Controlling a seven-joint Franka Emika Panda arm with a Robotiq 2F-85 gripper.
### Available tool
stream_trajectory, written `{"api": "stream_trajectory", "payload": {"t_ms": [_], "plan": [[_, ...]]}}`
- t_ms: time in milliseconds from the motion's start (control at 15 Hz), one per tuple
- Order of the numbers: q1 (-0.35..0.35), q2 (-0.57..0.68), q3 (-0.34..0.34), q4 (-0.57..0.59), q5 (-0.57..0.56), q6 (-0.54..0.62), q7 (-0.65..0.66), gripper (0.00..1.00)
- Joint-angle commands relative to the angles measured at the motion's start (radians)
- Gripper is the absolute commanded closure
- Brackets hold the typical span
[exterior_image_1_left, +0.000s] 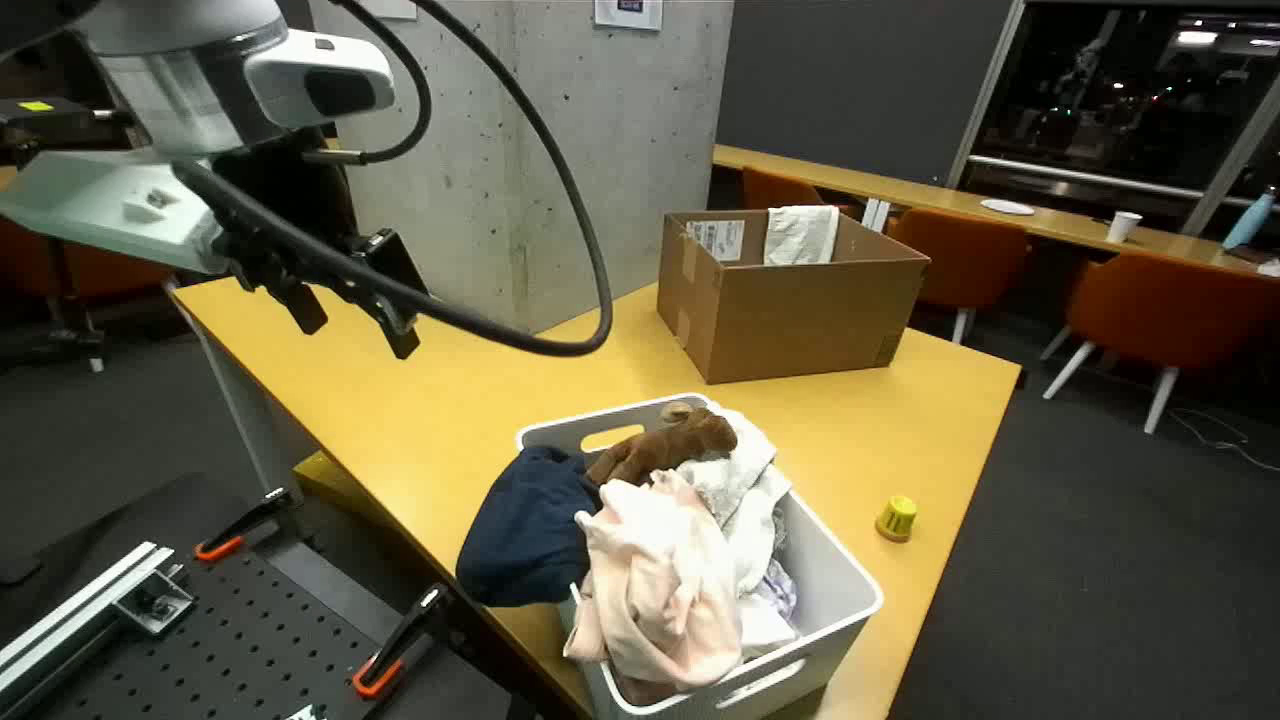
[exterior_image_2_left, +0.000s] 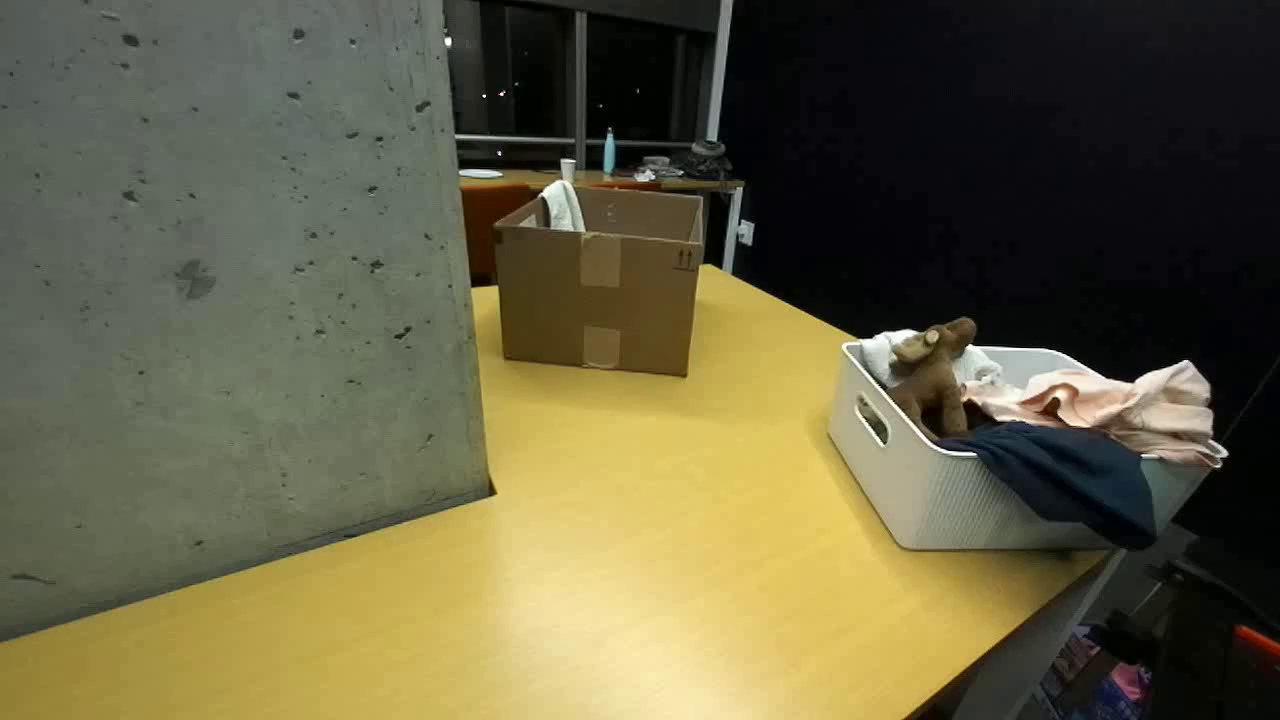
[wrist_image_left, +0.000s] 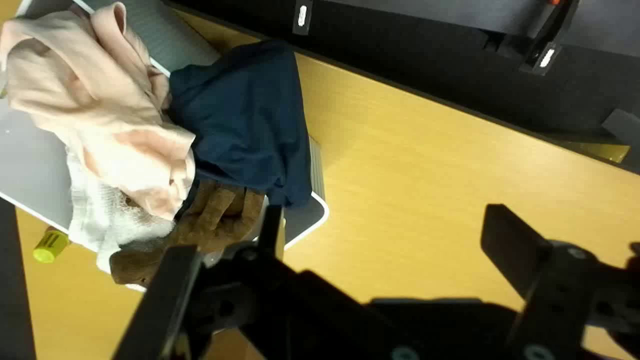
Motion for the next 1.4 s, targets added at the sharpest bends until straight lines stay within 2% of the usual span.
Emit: {"api": "stream_trajectory", "payload": {"t_ms": [0, 333, 667, 800, 1000, 1333], "plan": [[-0.003, 0.001, 0.004, -0.004, 0.004, -0.008, -0.002, 0.00], [-0.003, 0.008, 0.005, -0.019, 0.004, -0.008, -0.002, 0.00], [0.121, 0.257, -0.020, 0.139, 0.084, 0.184, -0.061, 0.00], [0.142, 0.370, -0.015, 0.196, 0.127, 0.228, -0.048, 0.00], [0.081, 0.554, 0.008, 0.307, 0.127, 0.253, 0.026, 0.00], [-0.077, 0.834, -0.004, 0.544, 0.013, 0.249, 0.191, 0.00]]}}
